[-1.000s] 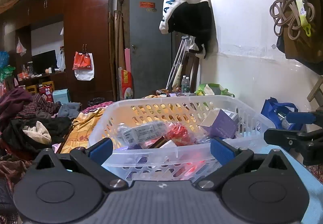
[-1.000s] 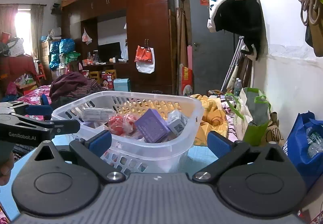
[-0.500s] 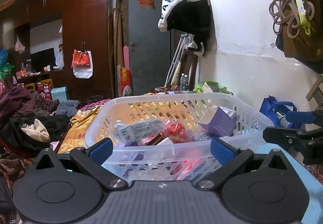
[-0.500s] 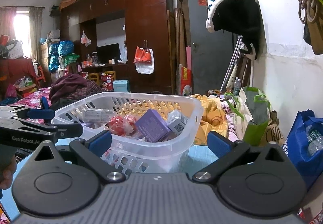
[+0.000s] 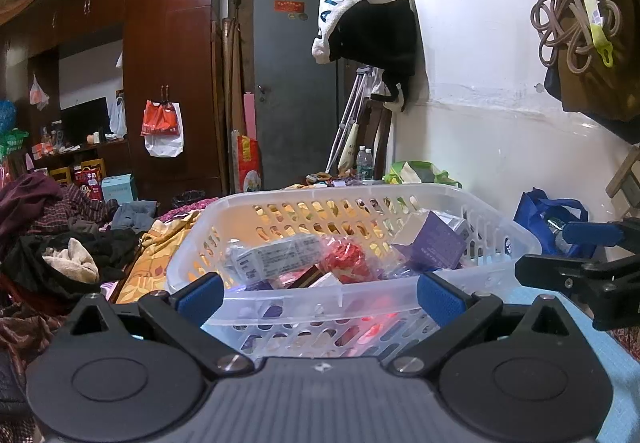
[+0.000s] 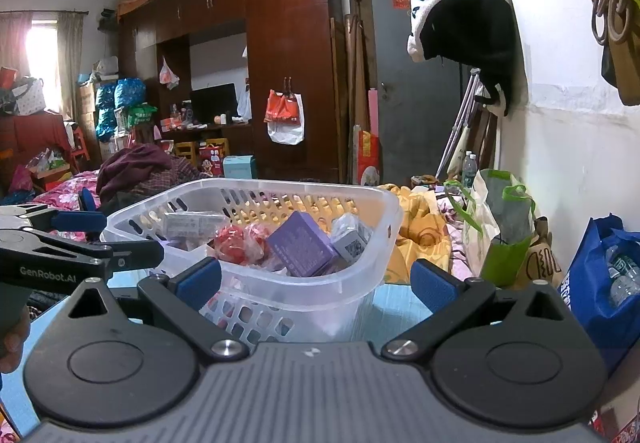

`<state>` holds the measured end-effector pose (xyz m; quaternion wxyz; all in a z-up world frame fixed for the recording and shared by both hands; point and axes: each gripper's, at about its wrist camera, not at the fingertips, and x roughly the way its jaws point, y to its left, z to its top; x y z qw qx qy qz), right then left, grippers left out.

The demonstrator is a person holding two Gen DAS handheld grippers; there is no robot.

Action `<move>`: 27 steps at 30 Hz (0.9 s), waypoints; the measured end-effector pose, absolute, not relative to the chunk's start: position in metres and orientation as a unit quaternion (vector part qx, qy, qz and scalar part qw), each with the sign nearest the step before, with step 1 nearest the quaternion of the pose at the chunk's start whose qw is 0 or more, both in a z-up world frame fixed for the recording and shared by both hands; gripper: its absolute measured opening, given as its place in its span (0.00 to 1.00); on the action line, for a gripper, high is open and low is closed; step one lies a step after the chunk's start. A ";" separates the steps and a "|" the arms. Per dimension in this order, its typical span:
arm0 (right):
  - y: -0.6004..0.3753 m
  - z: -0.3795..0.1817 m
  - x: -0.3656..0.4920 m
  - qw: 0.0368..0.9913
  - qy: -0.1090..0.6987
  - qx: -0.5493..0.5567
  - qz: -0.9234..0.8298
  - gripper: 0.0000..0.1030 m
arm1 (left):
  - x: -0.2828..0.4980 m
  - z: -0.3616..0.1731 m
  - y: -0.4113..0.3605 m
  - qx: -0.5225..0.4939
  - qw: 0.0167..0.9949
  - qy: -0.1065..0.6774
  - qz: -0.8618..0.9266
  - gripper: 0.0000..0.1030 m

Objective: Organize objects

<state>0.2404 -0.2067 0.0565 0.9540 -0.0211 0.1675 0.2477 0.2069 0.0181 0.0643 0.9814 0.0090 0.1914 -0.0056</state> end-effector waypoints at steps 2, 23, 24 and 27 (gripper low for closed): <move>-0.206 0.057 0.241 0.954 0.168 -0.021 0.248 1.00 | 0.207 0.064 0.017 0.010 0.981 0.192 -0.006 1.00; -0.207 0.052 0.244 0.953 0.173 -0.018 0.247 1.00 | 0.208 0.061 0.013 0.009 0.981 0.195 -0.009 1.00; -0.207 0.051 0.244 0.953 0.174 -0.018 0.247 1.00 | 0.208 0.061 0.012 0.009 0.981 0.195 -0.008 1.00; -0.209 0.049 0.245 0.953 0.175 -0.016 0.246 1.00 | 0.208 0.061 0.012 0.010 0.981 0.195 -0.007 1.00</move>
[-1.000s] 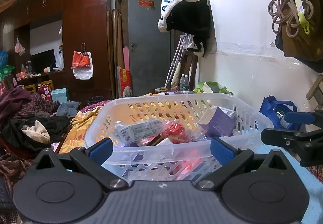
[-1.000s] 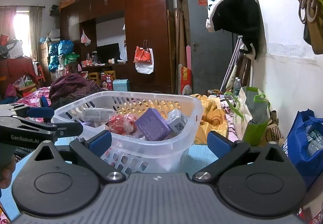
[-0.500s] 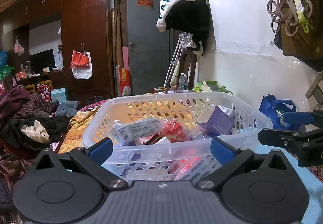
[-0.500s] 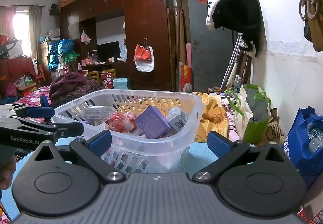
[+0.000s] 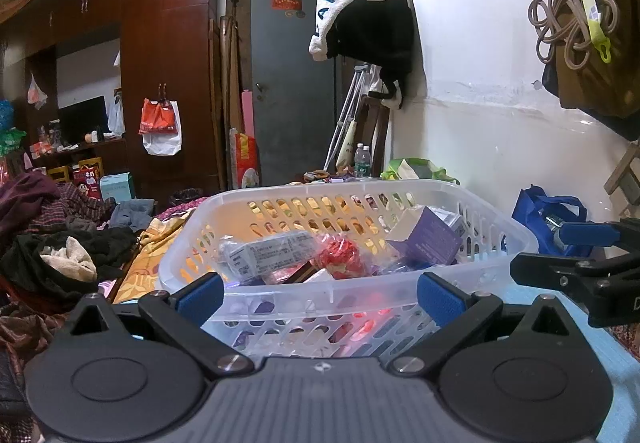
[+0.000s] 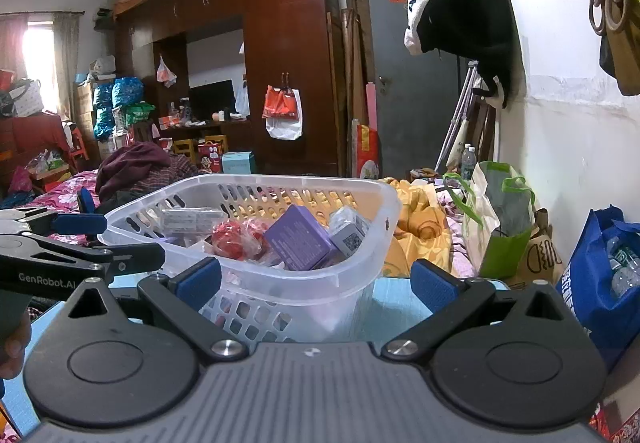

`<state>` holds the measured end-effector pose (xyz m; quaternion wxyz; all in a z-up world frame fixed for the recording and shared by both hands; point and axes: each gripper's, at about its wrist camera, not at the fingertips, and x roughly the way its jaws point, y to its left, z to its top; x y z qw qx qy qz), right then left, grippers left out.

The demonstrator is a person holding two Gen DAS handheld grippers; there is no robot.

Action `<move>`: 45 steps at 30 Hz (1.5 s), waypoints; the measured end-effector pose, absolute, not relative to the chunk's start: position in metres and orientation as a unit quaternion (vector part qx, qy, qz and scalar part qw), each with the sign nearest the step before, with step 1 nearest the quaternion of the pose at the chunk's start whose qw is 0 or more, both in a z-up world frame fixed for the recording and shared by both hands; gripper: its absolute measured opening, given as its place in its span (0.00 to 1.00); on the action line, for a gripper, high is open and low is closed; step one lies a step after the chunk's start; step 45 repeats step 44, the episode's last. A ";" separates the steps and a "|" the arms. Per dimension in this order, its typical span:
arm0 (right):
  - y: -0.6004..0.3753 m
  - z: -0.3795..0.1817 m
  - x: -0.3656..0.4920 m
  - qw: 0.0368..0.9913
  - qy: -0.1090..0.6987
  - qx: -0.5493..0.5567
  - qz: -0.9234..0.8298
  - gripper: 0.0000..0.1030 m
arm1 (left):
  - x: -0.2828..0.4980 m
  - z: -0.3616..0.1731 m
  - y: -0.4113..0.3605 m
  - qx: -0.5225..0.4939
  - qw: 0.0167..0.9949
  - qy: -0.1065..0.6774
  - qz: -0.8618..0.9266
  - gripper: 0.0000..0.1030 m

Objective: Organize objects

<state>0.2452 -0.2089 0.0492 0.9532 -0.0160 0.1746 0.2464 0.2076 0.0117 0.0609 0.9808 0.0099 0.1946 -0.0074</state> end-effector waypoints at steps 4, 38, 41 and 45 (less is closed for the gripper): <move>-0.209 0.050 0.244 0.953 0.174 -0.016 0.246 1.00 | 0.207 0.062 0.012 0.009 0.981 0.194 -0.009 1.00; -0.211 0.050 0.243 0.953 0.174 -0.013 0.248 1.00 | 0.204 0.061 0.012 0.005 0.981 0.193 -0.014 1.00; -0.211 0.048 0.243 0.953 0.176 -0.014 0.247 1.00 | 0.202 0.059 0.012 0.003 0.982 0.189 -0.024 1.00; -0.211 0.048 0.243 0.953 0.176 -0.013 0.248 1.00 | 0.200 0.057 0.013 0.001 0.982 0.187 -0.023 1.00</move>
